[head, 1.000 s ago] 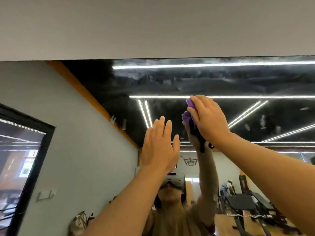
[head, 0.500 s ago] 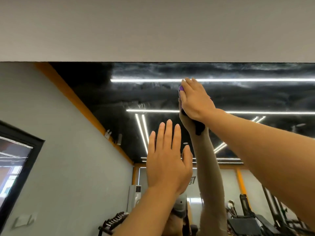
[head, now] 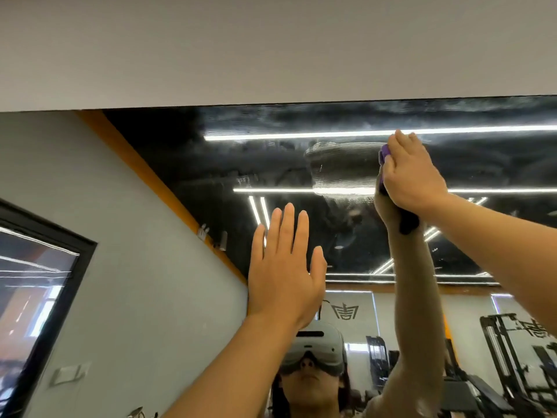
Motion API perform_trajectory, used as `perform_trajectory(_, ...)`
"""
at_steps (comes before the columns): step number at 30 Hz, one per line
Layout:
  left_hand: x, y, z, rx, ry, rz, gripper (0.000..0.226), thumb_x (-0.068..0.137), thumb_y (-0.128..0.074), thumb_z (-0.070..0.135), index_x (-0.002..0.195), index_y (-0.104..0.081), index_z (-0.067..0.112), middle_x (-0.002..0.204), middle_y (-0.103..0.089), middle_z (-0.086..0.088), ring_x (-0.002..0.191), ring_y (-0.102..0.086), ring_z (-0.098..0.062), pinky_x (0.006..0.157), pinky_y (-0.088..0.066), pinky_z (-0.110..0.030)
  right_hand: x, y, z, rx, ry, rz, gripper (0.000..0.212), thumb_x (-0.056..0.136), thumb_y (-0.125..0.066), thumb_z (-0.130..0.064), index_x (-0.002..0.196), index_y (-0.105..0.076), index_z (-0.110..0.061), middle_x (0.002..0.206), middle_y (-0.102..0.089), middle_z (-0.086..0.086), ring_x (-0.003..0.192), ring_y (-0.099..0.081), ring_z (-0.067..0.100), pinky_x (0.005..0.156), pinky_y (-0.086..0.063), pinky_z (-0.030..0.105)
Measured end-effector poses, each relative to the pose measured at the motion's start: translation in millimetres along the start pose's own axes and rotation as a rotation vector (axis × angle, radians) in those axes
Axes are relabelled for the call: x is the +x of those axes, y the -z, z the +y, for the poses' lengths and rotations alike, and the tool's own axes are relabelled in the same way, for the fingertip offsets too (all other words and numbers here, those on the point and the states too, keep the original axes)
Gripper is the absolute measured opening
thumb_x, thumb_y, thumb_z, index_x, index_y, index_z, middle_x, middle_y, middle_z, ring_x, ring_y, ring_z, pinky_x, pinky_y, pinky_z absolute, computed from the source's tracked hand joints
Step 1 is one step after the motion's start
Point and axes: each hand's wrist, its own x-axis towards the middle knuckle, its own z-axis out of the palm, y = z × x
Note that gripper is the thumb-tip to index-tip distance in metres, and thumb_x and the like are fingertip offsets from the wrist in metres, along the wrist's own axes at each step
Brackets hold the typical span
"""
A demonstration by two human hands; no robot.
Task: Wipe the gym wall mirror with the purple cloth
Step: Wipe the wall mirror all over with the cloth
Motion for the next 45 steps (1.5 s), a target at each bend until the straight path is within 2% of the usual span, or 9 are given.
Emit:
perform_trajectory(6,-1.3,14.8,10.0,-0.06,0.072,-0.101,0.071,0.086,0.008,0.055,0.153,0.01,0.03,0.168,0.011,0.005,0.152,0.019,-0.011,0.119,0.021,-0.032,-4.0,-14.1,-68.5,-0.052,0.134,0.009,0.048,0.108,-0.032,-0.018,0.152,-0.03,0.001,0.162,-0.027,0.018,0.152,-0.015,0.032,0.124,-0.004,0.039)
perform_trajectory(11,-1.1,18.7,15.3,-0.021,0.122,-0.101,0.077,0.083,0.011,0.058,0.155,0.007,0.031,0.169,0.007,0.006,0.154,0.015,-0.01,0.123,0.013,-0.033,-7.7,-41.2,-109.7,-0.018,0.389,-0.096,0.052,0.111,-0.026,-0.025,0.16,-0.016,-0.01,0.169,-0.011,0.008,0.156,-0.001,0.023,0.123,0.004,0.031)
perform_trajectory(20,8.8,24.2,43.6,-0.073,0.198,-0.112,0.075,0.09,-0.011,0.048,0.161,-0.009,0.025,0.169,0.001,0.005,0.155,0.008,-0.014,0.116,0.015,-0.023,-4.8,24.3,54.9,0.031,-0.014,0.063,0.05,0.109,-0.03,-0.021,0.155,-0.03,-0.002,0.164,-0.025,0.014,0.153,-0.017,0.027,0.126,-0.01,0.039)
perform_trajectory(24,11.4,12.7,64.3,-0.095,0.146,-0.145,0.074,0.092,-0.007,0.053,0.161,-0.005,0.029,0.169,0.006,0.007,0.154,0.014,-0.01,0.119,0.017,-0.026,-2.2,21.4,60.3,-0.041,-0.098,0.105,0.051,0.107,-0.03,-0.016,0.155,-0.027,0.0,0.165,-0.021,0.015,0.154,-0.01,0.029,0.126,-0.005,0.04)
perform_trajectory(28,13.4,8.5,81.6,-0.076,0.167,-0.152,0.073,0.092,-0.005,0.053,0.16,0.0,0.029,0.168,0.013,0.006,0.15,0.023,-0.008,0.119,0.019,-0.027,2.1,11.7,3.4,-0.046,0.104,0.055,0.045,0.104,-0.026,-0.016,0.138,-0.047,0.003,0.149,-0.042,0.021,0.14,-0.033,0.033,0.117,-0.018,0.039)
perform_trajectory(32,11.7,7.1,91.0,-0.043,0.236,-0.124,0.073,0.091,-0.008,0.048,0.161,-0.004,0.026,0.169,0.007,0.004,0.154,0.014,-0.012,0.12,0.014,-0.029,-17.6,-1.9,-20.9,-0.006,0.355,-0.054,0.052,0.111,-0.028,-0.023,0.159,-0.017,-0.006,0.168,-0.014,0.008,0.156,-0.004,0.023,0.123,0.002,0.03)
perform_trajectory(36,13.5,1.5,102.3,-0.086,0.286,-0.081,0.074,0.092,-0.011,0.045,0.162,-0.009,0.021,0.169,0.001,0.002,0.155,0.009,-0.013,0.122,0.01,-0.03,-5.4,16.7,34.6,-0.031,0.248,-0.035,0.053,0.111,-0.028,-0.021,0.159,-0.016,-0.005,0.168,-0.012,0.01,0.156,-0.004,0.025,0.124,0.002,0.032)
perform_trajectory(40,20.6,-4.9,112.3,-0.057,0.31,-0.071,0.076,0.092,-0.009,0.05,0.161,-0.011,0.02,0.17,0.001,-0.001,0.156,0.007,-0.019,0.126,0.005,-0.038,5.4,54.2,121.8,0.014,0.017,0.06,0.041,0.105,-0.036,-0.014,0.141,-0.044,0.002,0.148,-0.042,0.019,0.141,-0.033,0.034,0.12,-0.022,0.041)
perform_trajectory(45,22.4,-11.8,117.3,-0.004,0.325,-0.047,0.073,0.093,-0.008,0.047,0.161,-0.012,0.021,0.17,-0.001,-0.004,0.156,0.006,-0.022,0.125,0.004,-0.041,-6.1,71.9,169.0,-0.071,-0.127,0.06,0.054,0.101,-0.025,-0.024,0.143,-0.04,0.006,0.151,-0.04,0.021,0.142,-0.03,0.037,0.121,-0.021,0.049)
